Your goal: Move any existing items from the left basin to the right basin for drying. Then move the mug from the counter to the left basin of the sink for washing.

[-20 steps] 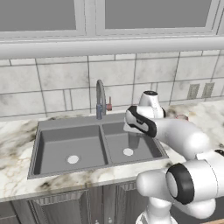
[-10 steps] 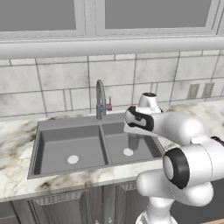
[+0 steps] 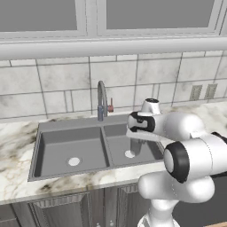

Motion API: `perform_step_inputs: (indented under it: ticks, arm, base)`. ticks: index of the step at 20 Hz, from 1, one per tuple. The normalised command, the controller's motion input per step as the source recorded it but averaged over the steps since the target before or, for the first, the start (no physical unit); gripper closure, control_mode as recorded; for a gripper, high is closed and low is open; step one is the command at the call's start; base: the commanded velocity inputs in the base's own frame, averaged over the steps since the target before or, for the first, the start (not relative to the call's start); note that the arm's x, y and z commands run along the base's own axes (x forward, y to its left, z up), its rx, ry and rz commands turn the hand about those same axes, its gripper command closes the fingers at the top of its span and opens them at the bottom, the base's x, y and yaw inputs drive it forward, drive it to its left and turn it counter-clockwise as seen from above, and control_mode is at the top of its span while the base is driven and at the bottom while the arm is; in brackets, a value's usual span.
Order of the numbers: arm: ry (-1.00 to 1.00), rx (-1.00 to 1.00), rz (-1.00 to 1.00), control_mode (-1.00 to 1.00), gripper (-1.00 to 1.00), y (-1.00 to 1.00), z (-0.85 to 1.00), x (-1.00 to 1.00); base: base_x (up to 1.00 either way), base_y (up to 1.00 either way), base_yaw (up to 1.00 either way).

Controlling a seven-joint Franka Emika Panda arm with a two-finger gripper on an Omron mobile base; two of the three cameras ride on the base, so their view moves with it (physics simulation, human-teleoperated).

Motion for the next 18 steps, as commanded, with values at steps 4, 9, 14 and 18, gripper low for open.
perform_step_inputs:
  ticks: [4, 9, 14, 18]
  arm:
    - [0.00, 0.01, 0.00, -1.00, 1.00, -0.03, -0.25, 0.09]
    - [0.00, 0.01, 0.00, -1.00, 1.00, -0.01, -0.22, 0.08]
    - [0.00, 0.02, 0.00, -1.00, 1.00, 0.00, -0.19, 0.02]
    - [0.00, 0.01, 0.00, -1.00, 1.00, 0.00, -0.19, 0.02]
  base:
    - [0.00, 0.00, 0.00]
    - [0.00, 0.00, 0.00]
    - [0.00, 0.00, 0.00]
    - [0.00, 0.00, 0.00]
